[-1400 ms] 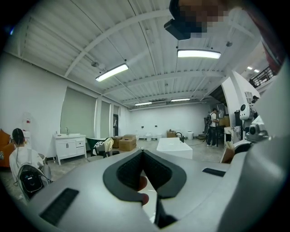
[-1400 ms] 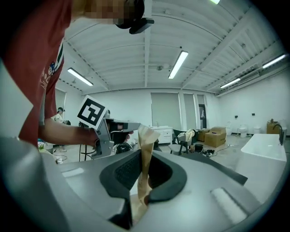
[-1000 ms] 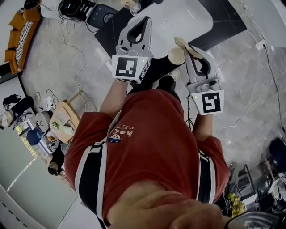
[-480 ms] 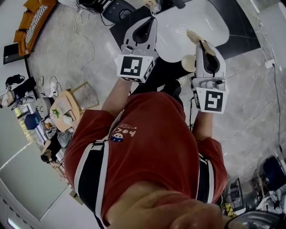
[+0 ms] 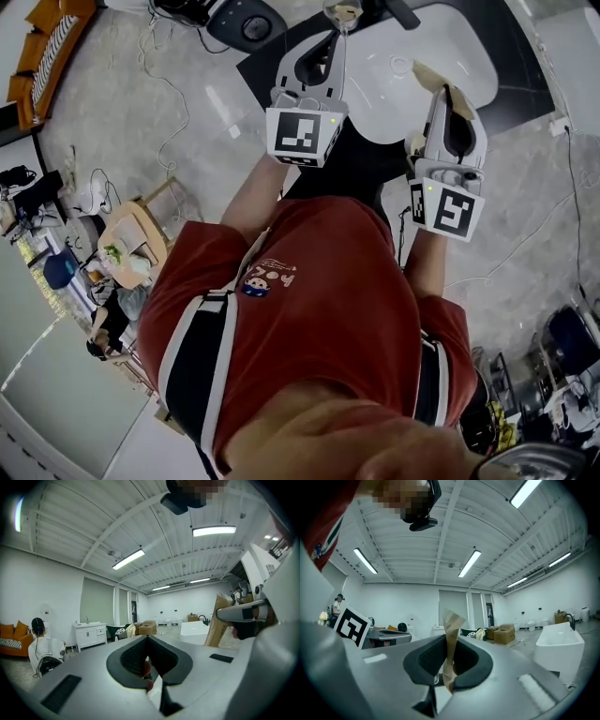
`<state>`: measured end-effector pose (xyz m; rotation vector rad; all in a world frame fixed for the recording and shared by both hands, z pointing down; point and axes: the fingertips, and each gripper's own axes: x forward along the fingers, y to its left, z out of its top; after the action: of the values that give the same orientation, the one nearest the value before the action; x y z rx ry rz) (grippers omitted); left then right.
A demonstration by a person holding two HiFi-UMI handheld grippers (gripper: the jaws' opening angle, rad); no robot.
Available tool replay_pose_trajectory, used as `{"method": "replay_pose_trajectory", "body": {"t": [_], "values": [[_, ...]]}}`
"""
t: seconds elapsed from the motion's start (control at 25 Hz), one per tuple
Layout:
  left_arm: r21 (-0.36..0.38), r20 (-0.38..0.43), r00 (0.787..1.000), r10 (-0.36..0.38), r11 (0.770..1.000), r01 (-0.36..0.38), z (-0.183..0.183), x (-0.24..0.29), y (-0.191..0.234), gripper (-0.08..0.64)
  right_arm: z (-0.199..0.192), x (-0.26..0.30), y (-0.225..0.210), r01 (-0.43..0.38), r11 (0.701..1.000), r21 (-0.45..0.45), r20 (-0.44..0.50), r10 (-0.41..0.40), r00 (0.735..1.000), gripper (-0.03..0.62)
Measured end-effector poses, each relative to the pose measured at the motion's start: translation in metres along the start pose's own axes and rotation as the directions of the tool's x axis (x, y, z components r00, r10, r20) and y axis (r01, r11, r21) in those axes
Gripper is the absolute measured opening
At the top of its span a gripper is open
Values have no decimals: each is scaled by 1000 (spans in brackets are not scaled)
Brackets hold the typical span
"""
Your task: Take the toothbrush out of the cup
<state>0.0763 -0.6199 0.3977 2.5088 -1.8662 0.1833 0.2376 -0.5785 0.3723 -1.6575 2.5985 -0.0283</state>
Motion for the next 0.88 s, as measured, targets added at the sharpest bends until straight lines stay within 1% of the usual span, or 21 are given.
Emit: {"method": "replay_pose_trajectory", "body": {"t": [0.12,0.24,0.48,0.6,0.76,0.88], "values": [[22,-10,999,-36,999,36,-14,7,13,16,-4,12,12,59,998,-19,-26,-60,998,34],[9,-32,995,-90,996,91,-30,15,19,44,-6,18,23,100,995,-30,-47,-102,994,34],[-7,-84,976,-203,979,203,-66,42,15,140,-12,21,27,175,981,-80,-89,-182,979,34],[-5,-107,968,-226,974,227,-82,57,12,182,-18,20,25,213,972,-99,-111,-224,968,34],[34,-133,961,-241,968,248,-97,72,7,201,-23,18,24,250,961,-121,-139,-266,954,34],[57,-135,962,-235,968,245,-103,82,4,201,-27,18,23,268,955,-131,-154,-286,946,34]]}}
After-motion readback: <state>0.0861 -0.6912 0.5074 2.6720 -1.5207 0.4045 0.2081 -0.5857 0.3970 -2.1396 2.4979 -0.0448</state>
